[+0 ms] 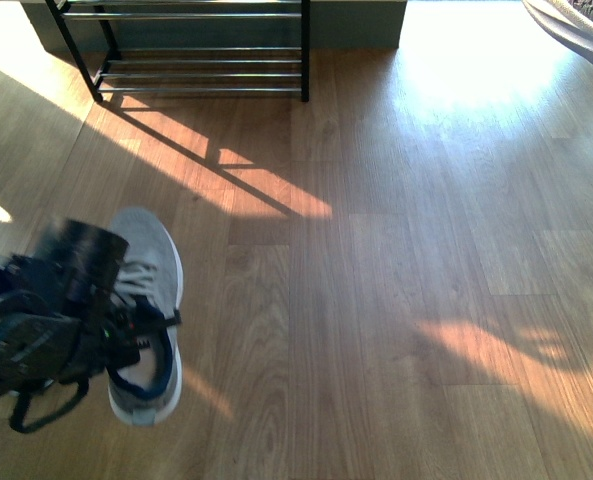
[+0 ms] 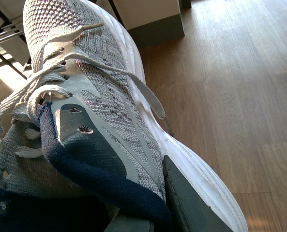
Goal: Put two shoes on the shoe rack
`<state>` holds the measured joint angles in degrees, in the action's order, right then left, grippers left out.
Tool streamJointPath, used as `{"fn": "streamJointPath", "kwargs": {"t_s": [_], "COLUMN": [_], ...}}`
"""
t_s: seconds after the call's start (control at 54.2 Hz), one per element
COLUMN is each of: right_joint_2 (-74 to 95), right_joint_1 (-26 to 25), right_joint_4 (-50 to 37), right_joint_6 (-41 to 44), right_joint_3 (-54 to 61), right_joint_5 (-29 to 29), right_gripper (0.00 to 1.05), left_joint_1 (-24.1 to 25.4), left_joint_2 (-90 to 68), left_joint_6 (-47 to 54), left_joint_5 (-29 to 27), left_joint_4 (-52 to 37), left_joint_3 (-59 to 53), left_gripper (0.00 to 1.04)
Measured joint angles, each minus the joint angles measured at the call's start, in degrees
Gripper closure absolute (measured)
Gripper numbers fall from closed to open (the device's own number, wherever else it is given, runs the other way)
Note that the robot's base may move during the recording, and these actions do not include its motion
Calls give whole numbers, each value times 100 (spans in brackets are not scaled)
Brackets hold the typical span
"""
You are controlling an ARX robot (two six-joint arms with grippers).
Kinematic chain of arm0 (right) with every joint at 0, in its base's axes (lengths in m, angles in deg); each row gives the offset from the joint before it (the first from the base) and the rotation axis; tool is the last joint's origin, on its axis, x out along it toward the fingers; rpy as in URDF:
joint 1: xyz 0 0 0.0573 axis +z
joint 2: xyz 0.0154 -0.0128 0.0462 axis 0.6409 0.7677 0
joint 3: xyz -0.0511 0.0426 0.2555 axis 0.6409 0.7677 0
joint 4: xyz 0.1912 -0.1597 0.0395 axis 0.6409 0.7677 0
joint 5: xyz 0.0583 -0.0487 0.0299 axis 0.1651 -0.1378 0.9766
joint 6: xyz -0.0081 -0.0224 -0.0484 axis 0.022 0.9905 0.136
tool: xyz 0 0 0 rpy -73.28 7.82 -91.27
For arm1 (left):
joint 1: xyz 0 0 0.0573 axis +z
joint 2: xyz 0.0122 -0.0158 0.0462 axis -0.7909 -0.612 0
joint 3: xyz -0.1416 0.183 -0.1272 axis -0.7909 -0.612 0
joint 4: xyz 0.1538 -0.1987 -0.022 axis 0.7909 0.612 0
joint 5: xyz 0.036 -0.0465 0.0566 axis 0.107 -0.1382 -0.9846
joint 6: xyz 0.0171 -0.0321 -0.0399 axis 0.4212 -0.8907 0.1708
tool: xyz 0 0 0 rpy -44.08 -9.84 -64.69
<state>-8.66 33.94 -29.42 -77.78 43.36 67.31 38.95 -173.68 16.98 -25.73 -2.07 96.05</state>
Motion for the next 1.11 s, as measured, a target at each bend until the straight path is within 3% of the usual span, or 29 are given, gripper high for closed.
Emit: {"fn": "streamJointPath", "kwargs": {"t_s": [0.221,0.387,0.516,0.701,0.848,1.107], "right_joint_2": [0,0,0,0,0,0], "right_joint_1": [0,0,0,0,0,0], "right_joint_4": [0,0,0,0,0,0], "right_joint_6": [0,0,0,0,0,0], "right_joint_3": [0,0,0,0,0,0], "right_joint_5": [2,0,2,0,0,-2], "right_gripper": [103,103,103,103,103,103], "left_joint_1": [157,173,129,-404,-546,-570], "left_joint_2": [1921,3797,6373,9224,10091,10098], "left_joint_6": [131,566,1145,1626,1810,1947], "left_joint_5": [-210,-623,-925,-1840,-1993,-1976], "left_joint_4": [-278,90,1276,3119,3464,3480], "left_joint_3": [-1010,-1976,-2638,-2741,-2811,-2861], "left_gripper": [102,102,102,102,102,102]}}
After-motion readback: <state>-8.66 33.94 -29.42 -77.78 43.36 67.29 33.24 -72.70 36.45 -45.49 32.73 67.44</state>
